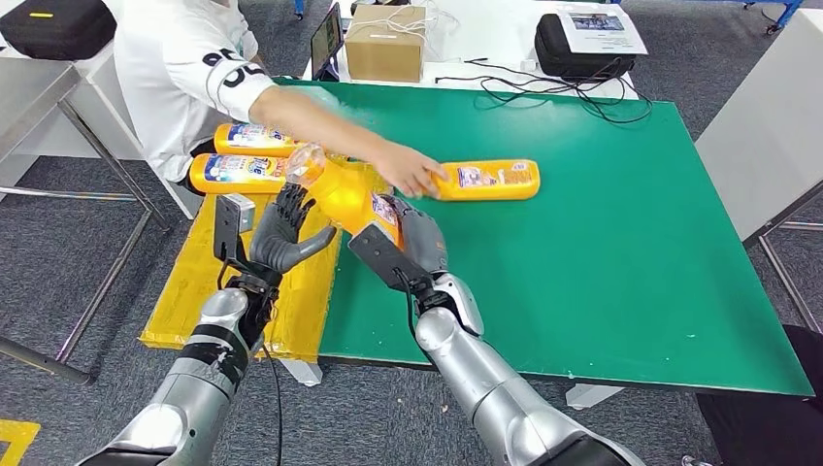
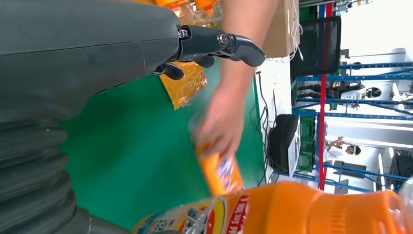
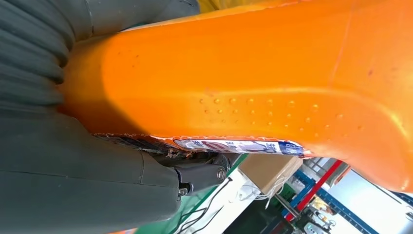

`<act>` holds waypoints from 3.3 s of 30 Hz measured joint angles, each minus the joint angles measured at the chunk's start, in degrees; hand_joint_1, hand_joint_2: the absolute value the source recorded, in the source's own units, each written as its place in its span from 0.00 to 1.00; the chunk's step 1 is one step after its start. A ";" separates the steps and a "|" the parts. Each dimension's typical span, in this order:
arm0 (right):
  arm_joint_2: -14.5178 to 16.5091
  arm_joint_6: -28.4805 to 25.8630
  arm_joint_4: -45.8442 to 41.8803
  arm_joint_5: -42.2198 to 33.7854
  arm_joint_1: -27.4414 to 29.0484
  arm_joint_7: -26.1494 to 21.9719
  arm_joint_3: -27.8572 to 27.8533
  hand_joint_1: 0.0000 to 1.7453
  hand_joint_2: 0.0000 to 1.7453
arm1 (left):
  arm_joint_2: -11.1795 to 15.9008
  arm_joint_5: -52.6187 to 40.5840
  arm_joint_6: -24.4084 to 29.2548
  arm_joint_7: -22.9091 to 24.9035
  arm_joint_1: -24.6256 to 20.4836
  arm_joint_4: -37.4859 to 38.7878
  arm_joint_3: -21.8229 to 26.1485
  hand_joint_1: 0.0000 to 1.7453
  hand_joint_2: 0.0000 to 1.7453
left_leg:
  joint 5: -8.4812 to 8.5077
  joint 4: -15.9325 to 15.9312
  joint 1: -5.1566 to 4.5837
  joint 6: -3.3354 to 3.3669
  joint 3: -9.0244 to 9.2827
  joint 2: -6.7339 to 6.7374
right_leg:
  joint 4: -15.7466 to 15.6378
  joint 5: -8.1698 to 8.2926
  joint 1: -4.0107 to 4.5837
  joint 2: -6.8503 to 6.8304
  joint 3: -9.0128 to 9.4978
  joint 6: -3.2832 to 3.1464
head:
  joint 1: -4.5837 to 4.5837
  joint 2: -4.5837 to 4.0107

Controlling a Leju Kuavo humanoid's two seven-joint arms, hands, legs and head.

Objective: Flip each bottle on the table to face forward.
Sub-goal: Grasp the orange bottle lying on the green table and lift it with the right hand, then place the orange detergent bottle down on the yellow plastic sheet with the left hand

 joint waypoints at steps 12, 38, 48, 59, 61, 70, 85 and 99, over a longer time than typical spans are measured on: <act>-0.05 1.69 1.94 -4.07 -0.08 -0.35 9.52 1.00 1.00 | -0.12 4.76 -2.71 0.78 0.63 -1.20 -3.41 0.00 1.00 | 0.00 0.00 0.00 0.00 0.00 0.03 | 0.00 0.00 0.00 0.01 -0.04 0.00 | 0.01 0.00; -1.98 -1.21 2.72 -1.17 -0.40 0.28 7.61 1.00 1.00 | 3.82 5.32 -7.65 0.12 5.58 -11.68 -7.14 0.00 1.00 | 0.00 0.00 0.00 0.00 -0.03 -0.03 | 0.00 0.00 0.00 -0.01 -0.03 0.00 | 0.02 0.00; -1.61 0.39 3.09 0.67 0.26 0.21 6.61 1.00 1.00 | 4.06 5.06 -8.94 -0.19 6.64 -11.84 -7.75 0.00 1.00 | 0.00 0.00 0.01 0.00 -0.09 -0.02 | 0.00 0.00 0.01 0.00 -0.12 0.00 | 0.00 0.00; 0.05 2.79 3.11 -1.10 -0.30 2.79 10.03 1.00 1.00 | 3.18 5.07 -8.75 2.44 4.30 -8.95 -9.91 0.00 1.00 | 0.00 0.00 0.00 0.00 -0.11 -0.01 | 0.00 0.00 0.00 0.00 -0.13 0.00 | 0.01 0.00; 0.07 2.73 2.87 -2.93 -0.49 3.38 12.02 1.00 1.00 | 2.98 5.44 -8.70 2.43 3.59 -7.84 -10.18 0.00 1.00 | 0.00 0.00 0.00 0.00 -0.12 -0.01 | 0.00 0.00 0.00 0.00 -0.13 0.00 | 0.01 0.00; 0.06 2.66 2.26 -5.84 -1.57 5.06 18.41 1.00 1.00 | 2.62 5.93 -8.85 2.36 2.29 -5.55 -10.55 0.00 1.00 | 0.00 0.00 0.01 0.00 -0.11 0.00 | 0.01 0.00 0.01 0.01 -0.15 0.00 | 0.00 0.00; -0.02 1.04 2.31 -10.24 -2.46 5.74 24.14 0.00 1.00 | 2.63 8.72 -8.43 2.91 1.96 -4.06 -10.42 1.00 1.00 | 0.00 0.00 0.01 0.00 -0.12 0.00 | 0.01 0.00 0.01 0.01 -0.15 0.00 | 0.01 0.00; 0.01 -1.94 3.22 -12.07 -2.40 3.96 24.61 0.00 1.00 | 1.95 10.41 -2.50 2.85 2.67 -4.76 -8.83 1.00 1.00 | 0.00 0.00 0.00 0.00 -0.13 -0.01 | 0.00 0.00 0.00 0.00 -0.14 0.00 | 0.01 0.00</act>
